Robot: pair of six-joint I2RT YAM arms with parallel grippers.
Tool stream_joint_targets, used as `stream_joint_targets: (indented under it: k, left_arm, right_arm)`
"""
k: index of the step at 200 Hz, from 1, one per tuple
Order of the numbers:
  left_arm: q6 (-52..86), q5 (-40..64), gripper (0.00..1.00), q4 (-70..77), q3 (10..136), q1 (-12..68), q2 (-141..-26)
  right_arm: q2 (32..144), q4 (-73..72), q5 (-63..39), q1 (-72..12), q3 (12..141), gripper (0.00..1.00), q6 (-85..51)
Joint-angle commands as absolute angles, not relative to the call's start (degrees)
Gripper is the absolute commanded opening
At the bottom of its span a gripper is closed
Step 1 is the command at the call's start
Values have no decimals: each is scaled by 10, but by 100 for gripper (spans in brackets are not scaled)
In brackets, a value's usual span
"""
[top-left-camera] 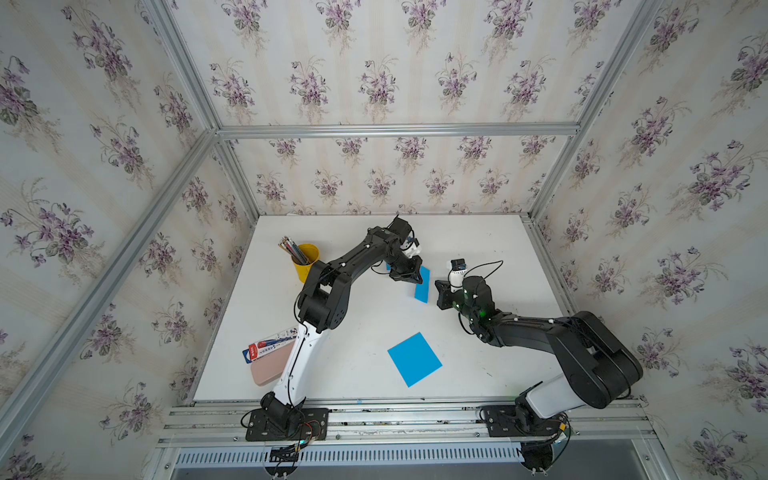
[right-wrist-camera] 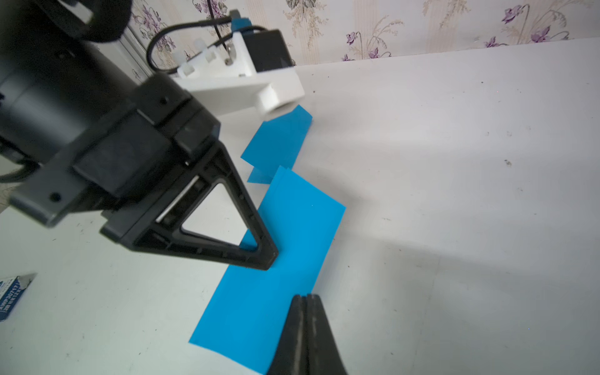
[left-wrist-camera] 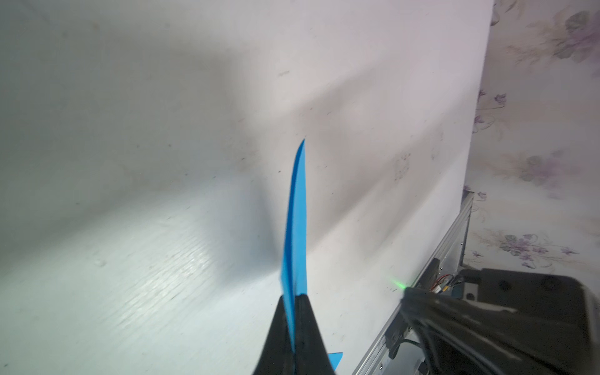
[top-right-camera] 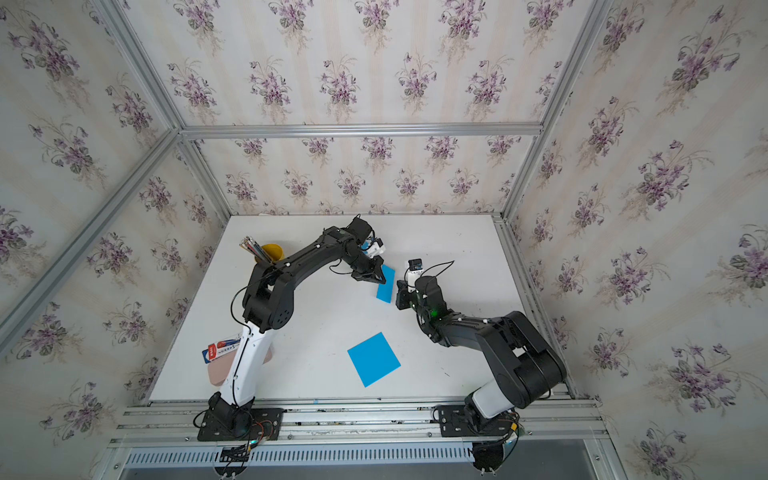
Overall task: Fold the square paper along the opposite sides
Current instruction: Smooth out the paper at the center of the board, then place the paper at the center of the board.
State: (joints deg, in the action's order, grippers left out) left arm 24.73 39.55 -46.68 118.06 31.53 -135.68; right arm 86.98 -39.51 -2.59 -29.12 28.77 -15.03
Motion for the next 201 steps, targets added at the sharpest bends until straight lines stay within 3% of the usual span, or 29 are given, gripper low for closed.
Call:
stream_joint_targets:
  k: [1,62,130,157,182,201]
  left_arm:
    - [276,425,0,-404,1174,315,-1339]
    - [234,531,0,-297,1101,299,-1265]
    - [269,604,0,-199,1060,292,-1236]
    - [287,621,0,-165,1046,291,-1230]
    - [284,624,0,-163,1040,290,-1224]
    - [284,624,0,-164,1040,288,-1223]
  right_arm:
    - [854,-416,-68,-276,286,0,-203]
    - [881,-608,-373,-126,262,34,-450]
    - [934,-708,-416,-123,290,61,-561]
    - [945,-712,-418,-123,306,59,-572]
    - [962,-745,-429,-123,315,44,-598]
    - [972,-765,-435,-123,319,27,-611]
